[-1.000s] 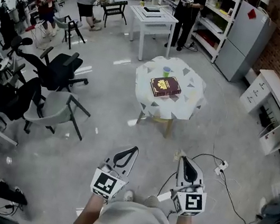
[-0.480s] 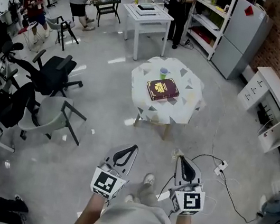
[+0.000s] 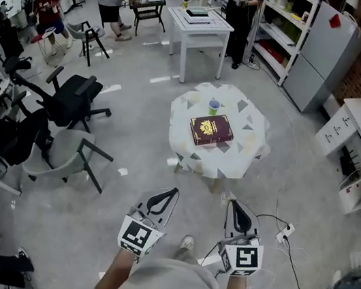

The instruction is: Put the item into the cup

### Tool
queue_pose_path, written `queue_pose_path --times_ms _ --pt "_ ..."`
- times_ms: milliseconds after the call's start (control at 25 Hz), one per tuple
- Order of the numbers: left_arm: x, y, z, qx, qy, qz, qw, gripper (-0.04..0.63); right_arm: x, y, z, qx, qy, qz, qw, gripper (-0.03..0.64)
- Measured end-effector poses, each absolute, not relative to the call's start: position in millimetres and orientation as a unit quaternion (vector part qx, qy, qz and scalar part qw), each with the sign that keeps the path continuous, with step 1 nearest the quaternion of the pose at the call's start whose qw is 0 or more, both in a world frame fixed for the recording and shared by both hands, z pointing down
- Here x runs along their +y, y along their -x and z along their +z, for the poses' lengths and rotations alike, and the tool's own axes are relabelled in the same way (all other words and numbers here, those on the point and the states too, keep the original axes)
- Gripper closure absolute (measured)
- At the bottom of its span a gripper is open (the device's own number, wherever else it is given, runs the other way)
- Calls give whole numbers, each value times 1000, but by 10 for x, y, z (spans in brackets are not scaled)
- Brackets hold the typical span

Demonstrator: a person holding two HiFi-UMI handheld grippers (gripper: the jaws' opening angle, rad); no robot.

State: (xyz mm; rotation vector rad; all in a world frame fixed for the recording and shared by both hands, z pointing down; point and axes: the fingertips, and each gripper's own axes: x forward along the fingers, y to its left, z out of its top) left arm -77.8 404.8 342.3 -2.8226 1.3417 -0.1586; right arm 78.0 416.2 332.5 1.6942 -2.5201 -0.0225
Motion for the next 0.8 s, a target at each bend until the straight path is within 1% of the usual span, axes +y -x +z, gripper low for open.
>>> queue_pose_path --times_ms 440,800 --pt "3360 416 3320 456 888 -59 10 583 3370 -1166 3233 -843 -537 -6 42 612" --pt "3020 287 3394 466 883 -62 1 583 2985 -1273 3339 -847 -530 7 40 612"
